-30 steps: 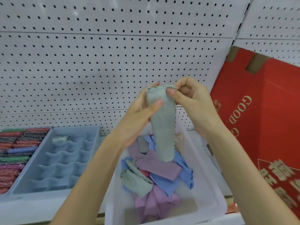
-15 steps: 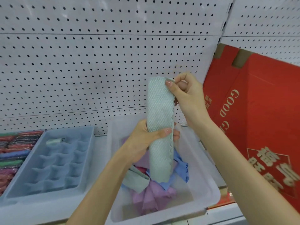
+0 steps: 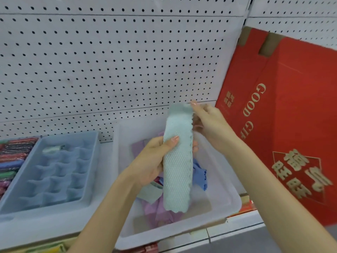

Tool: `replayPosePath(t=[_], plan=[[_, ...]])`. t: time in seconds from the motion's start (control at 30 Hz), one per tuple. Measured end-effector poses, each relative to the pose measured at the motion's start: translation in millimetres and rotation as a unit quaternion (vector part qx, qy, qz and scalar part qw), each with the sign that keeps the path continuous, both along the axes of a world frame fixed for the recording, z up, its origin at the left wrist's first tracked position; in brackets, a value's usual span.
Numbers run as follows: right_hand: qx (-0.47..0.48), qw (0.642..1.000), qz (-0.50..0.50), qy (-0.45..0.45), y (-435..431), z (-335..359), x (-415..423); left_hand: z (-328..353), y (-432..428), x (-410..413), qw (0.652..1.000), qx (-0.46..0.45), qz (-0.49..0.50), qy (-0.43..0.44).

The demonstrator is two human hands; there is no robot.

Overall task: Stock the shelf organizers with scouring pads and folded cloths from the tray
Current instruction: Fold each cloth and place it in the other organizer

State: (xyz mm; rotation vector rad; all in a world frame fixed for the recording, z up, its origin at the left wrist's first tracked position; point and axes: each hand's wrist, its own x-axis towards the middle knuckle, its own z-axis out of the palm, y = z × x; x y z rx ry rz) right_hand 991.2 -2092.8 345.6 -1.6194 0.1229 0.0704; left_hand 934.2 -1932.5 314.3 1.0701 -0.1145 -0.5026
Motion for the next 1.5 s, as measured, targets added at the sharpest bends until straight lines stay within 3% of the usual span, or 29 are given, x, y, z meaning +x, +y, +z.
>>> replayPosePath(t=[0.1, 0.2, 0.37, 0.6, 0.73, 0.83, 0.93, 1.0, 1.07, 1.13, 1.2, 1.33, 1.5], plan=[[-0.025, 0.988, 0.091, 0.122, -15, -35, -14, -15, 4, 6, 0.995, 0.073, 0.065, -0.013], [-0.012, 0.975, 0.157, 0.159, -12, -57, -29, -25, 6, 7, 0.983, 0.140, 0.119, -0.012], [-0.044, 0.989, 0.136, 0.038, 11, -63, -32, -29, 9, 10, 0.976, 0.163, 0.145, 0.012], [0.015, 0.995, 0.102, -0.009, 27, -63, -24, -27, 20, 17, 0.968, 0.193, 0.160, -0.018], [0.014, 0.995, 0.102, -0.008, 26, -65, -22, -25, 39, 18, 0.973, 0.224, 0.045, -0.023], [0.095, 0.989, 0.113, 0.015, 25, -65, -21, -21, 46, 20, 0.980, 0.194, 0.020, -0.027], [0.198, 0.969, 0.145, 0.000, 21, -61, -18, -17, 48, 22, 0.994, 0.087, 0.048, -0.039], [0.152, 0.972, 0.158, -0.083, 15, -51, -17, -14, 50, 24, 0.996, 0.029, 0.074, -0.038], [0.012, 0.960, 0.173, -0.218, 8, -36, -18, -9, 50, 25, 0.995, 0.024, 0.089, -0.035], [-0.186, 0.893, 0.195, -0.360, 1, -23, -18, -3, 44, 26, 0.994, 0.041, 0.087, -0.059], [-0.301, 0.830, 0.187, -0.431, -3, -16, -16, 3, 35, 25, 0.988, 0.061, 0.097, -0.100], [-0.314, 0.831, 0.153, -0.434, -4, -14, -19, 7, 13, 19, 0.979, 0.072, 0.139, -0.131], [-0.196, 0.898, 0.097, -0.383, -5, -10, -21, 1, -3, 14, 0.984, 0.072, 0.125, -0.104]])
